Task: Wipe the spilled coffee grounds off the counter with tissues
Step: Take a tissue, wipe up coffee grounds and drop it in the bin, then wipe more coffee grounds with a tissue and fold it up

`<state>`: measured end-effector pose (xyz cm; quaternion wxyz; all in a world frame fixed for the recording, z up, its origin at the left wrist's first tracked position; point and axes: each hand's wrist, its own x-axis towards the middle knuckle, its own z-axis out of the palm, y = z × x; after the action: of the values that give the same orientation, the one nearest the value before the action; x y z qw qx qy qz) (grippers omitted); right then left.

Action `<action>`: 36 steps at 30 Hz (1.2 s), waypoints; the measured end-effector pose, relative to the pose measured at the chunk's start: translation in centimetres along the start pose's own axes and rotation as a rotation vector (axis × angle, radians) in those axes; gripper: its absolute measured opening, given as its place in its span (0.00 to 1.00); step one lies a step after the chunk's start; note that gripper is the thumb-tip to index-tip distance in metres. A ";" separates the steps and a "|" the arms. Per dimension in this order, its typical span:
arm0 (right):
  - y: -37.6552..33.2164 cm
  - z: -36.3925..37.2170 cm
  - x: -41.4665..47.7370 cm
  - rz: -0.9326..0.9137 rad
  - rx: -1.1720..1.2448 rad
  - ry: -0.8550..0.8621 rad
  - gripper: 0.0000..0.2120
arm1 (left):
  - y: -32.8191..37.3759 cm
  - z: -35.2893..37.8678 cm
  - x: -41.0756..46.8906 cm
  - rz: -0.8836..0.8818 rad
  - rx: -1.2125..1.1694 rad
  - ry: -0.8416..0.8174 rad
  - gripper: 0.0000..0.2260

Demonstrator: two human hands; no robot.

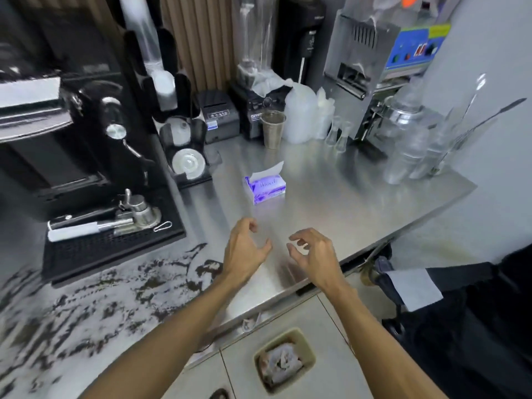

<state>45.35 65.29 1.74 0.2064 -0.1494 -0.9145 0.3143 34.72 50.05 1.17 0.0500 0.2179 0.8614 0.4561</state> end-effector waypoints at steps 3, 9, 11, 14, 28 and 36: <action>-0.7 1.5 4.7 0.030 -0.032 0.025 0.09 | -1.8 -0.8 6.5 -0.085 0.083 -0.049 0.35; -2.3 3.0 12.6 0.014 -0.181 0.000 0.13 | -3.0 -0.3 16.5 -0.120 0.227 -0.201 0.56; -2.5 3.4 14.7 -0.005 -0.242 -0.022 0.16 | -3.3 0.4 18.5 -0.126 0.251 -0.245 0.57; -2.7 3.9 17.0 -0.017 -0.291 -0.034 0.21 | -3.6 1.2 20.1 -0.121 0.236 -0.307 0.55; -4.4 5.8 17.2 -0.150 -0.473 -0.164 0.07 | -7.8 -0.9 14.2 0.018 0.277 -0.263 0.39; -6.2 3.2 16.6 -0.072 -0.162 0.001 0.04 | -7.5 -2.5 12.7 0.035 0.301 -0.300 0.41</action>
<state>28.50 65.63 8.10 0.2051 -0.1329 -0.9416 0.2315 20.06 49.83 -2.01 0.1369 0.3033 0.8987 0.2857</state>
